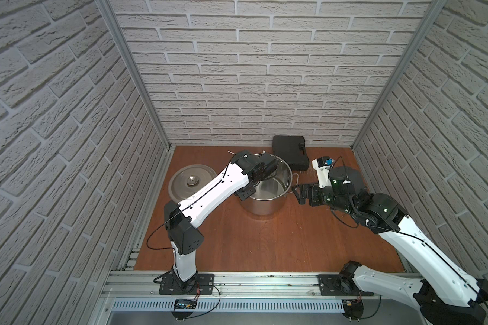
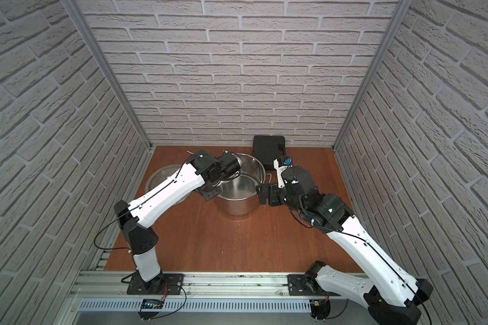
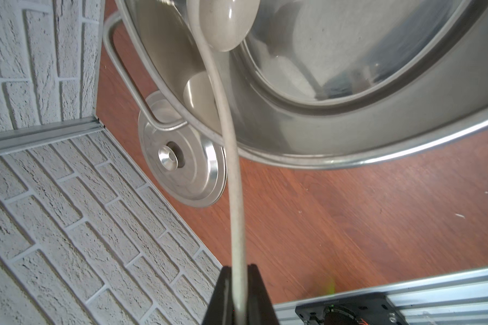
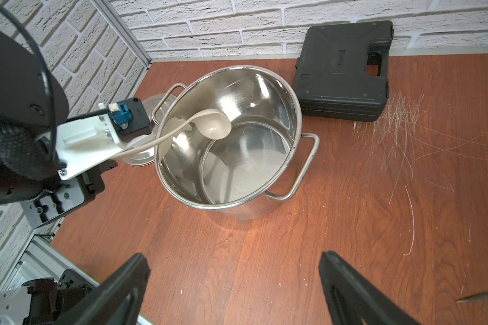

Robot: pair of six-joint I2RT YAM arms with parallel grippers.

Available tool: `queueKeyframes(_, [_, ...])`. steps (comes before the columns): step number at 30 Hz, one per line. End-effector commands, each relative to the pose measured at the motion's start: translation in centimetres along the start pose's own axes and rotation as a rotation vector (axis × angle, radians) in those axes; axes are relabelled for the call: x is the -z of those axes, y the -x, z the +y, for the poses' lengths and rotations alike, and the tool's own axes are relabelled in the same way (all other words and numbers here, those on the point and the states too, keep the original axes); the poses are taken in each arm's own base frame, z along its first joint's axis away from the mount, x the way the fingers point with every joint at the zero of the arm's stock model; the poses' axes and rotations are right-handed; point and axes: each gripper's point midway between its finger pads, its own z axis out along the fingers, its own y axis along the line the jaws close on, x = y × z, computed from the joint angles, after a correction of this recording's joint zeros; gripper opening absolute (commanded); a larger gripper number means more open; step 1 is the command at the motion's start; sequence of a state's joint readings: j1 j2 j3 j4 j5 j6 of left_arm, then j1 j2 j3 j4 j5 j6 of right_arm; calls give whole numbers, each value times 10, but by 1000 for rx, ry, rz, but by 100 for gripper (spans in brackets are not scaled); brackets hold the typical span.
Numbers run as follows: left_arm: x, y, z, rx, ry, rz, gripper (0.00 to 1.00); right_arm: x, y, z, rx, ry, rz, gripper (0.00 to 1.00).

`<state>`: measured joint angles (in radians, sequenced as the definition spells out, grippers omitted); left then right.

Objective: Stir the soup with a spoon
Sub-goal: Stir the soup in the pan with a stick.

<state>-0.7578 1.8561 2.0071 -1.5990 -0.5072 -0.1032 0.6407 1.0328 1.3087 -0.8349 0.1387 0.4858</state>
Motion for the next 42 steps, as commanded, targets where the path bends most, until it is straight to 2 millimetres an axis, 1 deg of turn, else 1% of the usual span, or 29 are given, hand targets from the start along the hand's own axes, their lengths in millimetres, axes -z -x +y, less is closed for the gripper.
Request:
queueKeyframes(1, [4,28,-11,-21,-10,-63,0,16,11,1,0,9,-55,97])
queueKeyframes(4, [2,45,-26,-54,-18,-78,0,20,10,-3,1,-4,-62,98])
queueKeyframes(7, [1,57,-42,-87,-23,-87,0,23,9,-5,0,-11,-65,98])
queueKeyframes(9, [3,63,-51,-98,-34,-102,0,25,7,-7,0,-16,-65,98])
queueKeyframes(11, [7,63,-57,-110,-35,-107,0,26,6,-9,-1,-20,-66,97])
queueKeyframes(15, [12,45,-61,-135,-11,-83,0,27,4,-9,-3,-19,-65,98])
queueKeyframes(19, [18,19,-59,-131,4,-53,0,26,5,-8,-10,-13,-72,98])
queueKeyframes(22, [17,-2,-56,-122,13,-8,0,23,6,-5,-11,-1,-70,98])
queueKeyframes(25, [16,-17,-47,-108,38,10,0,19,7,-2,-12,11,-65,98])
queueKeyframes(30, [9,-30,-24,-62,54,47,0,15,7,2,-20,27,-58,98])
queueKeyframes(33, [4,-28,-12,-46,64,52,0,18,7,2,-22,29,-62,97])
queueKeyframes(36, [0,-18,-3,-28,67,44,0,21,7,-1,-21,21,-64,97])
queueKeyframes(39, [-1,1,-2,-22,52,10,0,26,5,-4,-19,11,-67,98])
queueKeyframes(42, [0,21,-8,-13,16,-36,0,31,4,-9,-17,-5,-74,98])
